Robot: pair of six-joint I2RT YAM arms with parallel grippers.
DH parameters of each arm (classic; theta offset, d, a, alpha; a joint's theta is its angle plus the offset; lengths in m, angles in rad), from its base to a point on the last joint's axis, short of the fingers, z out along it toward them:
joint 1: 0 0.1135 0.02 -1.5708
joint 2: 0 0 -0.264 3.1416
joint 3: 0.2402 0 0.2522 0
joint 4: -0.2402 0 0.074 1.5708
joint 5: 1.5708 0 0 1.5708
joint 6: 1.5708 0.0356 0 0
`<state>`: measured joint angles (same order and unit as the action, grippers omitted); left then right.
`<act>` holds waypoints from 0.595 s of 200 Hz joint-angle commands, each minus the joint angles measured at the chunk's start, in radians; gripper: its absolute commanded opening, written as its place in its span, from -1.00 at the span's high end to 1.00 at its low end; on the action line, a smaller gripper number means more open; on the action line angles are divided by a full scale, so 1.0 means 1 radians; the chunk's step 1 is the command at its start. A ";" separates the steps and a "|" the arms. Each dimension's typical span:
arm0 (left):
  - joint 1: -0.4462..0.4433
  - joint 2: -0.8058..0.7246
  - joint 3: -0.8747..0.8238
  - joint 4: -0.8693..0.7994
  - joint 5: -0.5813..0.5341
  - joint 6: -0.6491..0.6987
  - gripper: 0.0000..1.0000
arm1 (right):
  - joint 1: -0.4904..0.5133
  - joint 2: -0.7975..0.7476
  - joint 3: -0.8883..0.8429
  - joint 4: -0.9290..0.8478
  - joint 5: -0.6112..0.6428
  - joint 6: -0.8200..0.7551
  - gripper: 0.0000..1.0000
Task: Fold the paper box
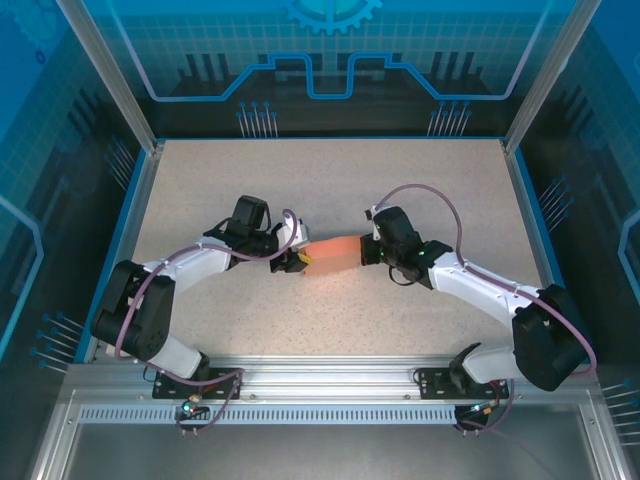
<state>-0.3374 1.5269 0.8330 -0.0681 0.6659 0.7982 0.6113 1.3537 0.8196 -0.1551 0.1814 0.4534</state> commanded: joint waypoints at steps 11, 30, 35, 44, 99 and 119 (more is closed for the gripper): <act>0.005 -0.020 -0.015 0.031 -0.038 -0.016 0.07 | 0.022 -0.005 -0.027 -0.049 0.037 0.022 0.92; 0.005 -0.026 -0.017 0.038 -0.039 -0.033 0.04 | 0.023 -0.011 -0.031 -0.050 0.048 0.016 0.92; 0.005 -0.027 -0.018 0.041 -0.039 -0.038 0.02 | 0.024 -0.013 -0.031 -0.050 0.051 0.016 0.92; 0.005 -0.030 -0.018 0.046 -0.039 -0.046 -0.02 | 0.025 -0.015 -0.027 -0.050 0.055 0.018 0.92; 0.005 -0.044 -0.024 0.056 -0.040 -0.095 -0.21 | 0.046 -0.026 0.008 -0.072 0.077 0.022 0.92; 0.005 -0.064 -0.032 0.063 -0.040 -0.122 -0.27 | 0.056 -0.023 0.021 -0.079 0.086 0.026 0.92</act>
<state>-0.3374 1.5082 0.8215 -0.0200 0.6197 0.7189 0.6418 1.3434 0.8177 -0.1818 0.2440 0.4610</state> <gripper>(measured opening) 0.619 0.058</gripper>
